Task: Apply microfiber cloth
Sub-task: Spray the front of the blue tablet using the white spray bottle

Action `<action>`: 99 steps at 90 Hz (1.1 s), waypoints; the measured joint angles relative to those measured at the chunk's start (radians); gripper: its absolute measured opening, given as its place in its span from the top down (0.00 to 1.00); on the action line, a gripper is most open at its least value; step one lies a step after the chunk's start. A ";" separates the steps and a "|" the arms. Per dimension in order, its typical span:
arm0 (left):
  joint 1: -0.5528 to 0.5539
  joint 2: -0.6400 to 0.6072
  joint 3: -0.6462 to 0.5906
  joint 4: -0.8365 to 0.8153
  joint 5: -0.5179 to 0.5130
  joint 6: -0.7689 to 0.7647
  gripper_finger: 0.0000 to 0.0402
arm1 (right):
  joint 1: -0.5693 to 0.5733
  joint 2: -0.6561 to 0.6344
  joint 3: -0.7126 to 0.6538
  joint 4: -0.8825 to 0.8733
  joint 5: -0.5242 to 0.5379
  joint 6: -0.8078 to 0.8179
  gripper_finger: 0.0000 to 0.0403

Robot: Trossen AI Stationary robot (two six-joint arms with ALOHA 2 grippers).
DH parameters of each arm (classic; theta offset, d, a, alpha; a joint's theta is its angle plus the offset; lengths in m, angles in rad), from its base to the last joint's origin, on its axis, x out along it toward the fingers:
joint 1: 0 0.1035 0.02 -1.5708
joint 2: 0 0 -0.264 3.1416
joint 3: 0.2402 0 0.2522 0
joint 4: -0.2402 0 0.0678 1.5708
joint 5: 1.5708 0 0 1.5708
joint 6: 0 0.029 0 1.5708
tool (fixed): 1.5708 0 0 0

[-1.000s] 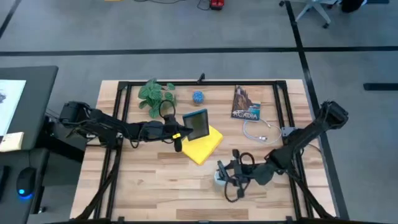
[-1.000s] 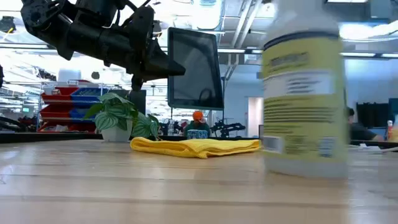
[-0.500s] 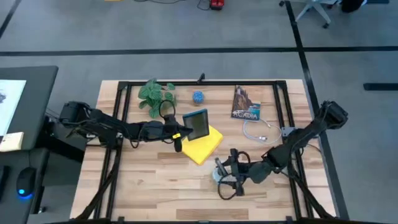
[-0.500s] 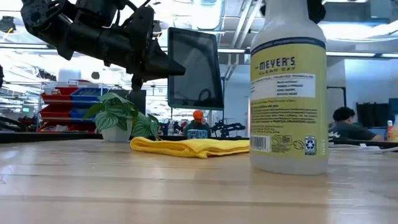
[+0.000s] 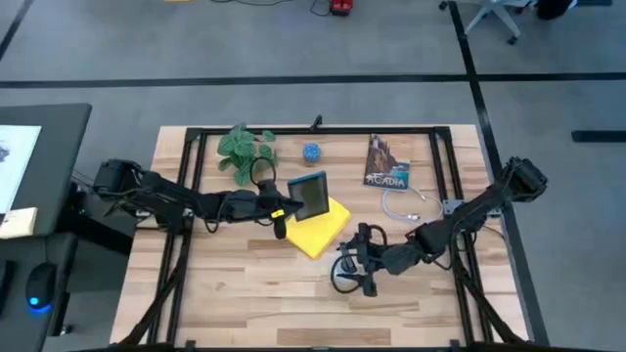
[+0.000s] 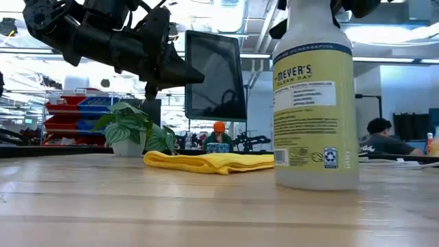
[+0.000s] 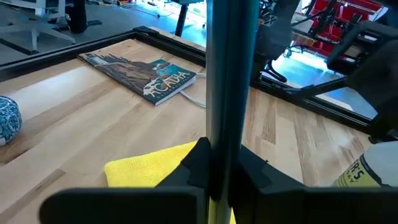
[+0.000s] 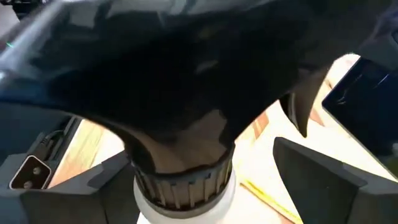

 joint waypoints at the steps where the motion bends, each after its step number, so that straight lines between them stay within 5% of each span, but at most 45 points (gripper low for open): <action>1: 0.000 0.000 0.000 0.000 0.000 0.000 0.97 | 0.000 0.000 0.000 0.000 0.000 0.000 0.21; 99: -0.006 0.000 0.035 0.055 -0.001 0.026 0.97 | -0.015 0.005 0.000 0.045 0.085 -0.137 0.21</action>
